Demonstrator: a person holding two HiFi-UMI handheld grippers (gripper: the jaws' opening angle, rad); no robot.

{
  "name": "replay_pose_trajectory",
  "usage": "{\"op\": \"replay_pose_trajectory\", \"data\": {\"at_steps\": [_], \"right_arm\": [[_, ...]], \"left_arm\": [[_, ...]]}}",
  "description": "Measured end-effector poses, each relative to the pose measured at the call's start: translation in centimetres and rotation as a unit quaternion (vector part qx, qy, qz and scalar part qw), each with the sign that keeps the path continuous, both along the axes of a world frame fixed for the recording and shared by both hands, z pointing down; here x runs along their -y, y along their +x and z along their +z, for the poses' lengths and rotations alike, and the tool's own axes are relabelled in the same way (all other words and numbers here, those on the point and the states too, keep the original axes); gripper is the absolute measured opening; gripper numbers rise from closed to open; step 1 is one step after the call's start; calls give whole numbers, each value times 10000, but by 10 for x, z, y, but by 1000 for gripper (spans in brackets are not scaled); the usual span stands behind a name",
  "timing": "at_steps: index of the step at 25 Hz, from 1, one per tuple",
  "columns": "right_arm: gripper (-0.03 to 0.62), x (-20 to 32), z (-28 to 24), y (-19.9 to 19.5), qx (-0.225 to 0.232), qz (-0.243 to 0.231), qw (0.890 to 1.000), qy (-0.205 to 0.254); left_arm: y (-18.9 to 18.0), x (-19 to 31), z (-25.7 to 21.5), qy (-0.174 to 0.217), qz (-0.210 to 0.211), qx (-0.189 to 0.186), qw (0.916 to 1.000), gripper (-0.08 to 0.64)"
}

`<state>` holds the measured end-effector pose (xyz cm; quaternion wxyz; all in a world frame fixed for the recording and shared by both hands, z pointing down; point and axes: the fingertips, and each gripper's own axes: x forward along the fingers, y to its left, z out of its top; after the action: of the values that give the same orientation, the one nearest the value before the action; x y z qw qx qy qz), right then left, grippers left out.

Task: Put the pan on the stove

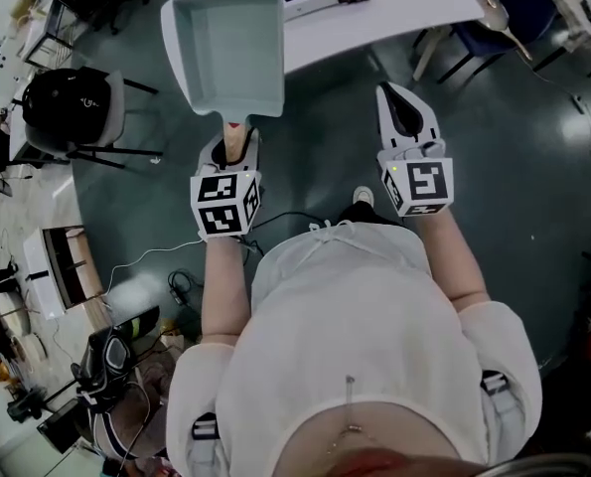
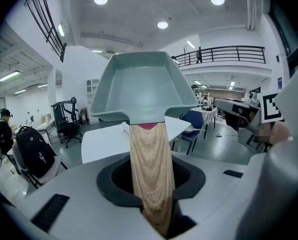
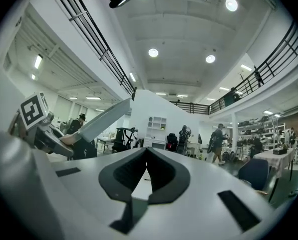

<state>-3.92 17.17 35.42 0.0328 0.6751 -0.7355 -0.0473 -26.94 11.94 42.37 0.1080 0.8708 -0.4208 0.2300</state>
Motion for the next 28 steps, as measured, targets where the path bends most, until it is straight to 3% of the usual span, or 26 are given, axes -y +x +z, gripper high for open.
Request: {"op": "replay_pose_trajectory", "data": {"at_steps": [7, 13, 21, 28], "right_arm": [[6, 58, -11, 90, -101, -395, 9992, 52], [6, 94, -10, 142, -59, -649, 9979, -36], [6, 151, -3, 167, 10, -783, 9969, -92], [6, 228, 6, 182, -41, -860, 9963, -77]], "left_arm": [[85, 38, -7, 50, -386, -70, 9992, 123], [139, 64, -11, 17, -591, 6, 9983, 123], [171, 113, -6, -67, -640, 101, 9979, 123], [194, 188, 4, -66, -668, 46, 9977, 123]]}}
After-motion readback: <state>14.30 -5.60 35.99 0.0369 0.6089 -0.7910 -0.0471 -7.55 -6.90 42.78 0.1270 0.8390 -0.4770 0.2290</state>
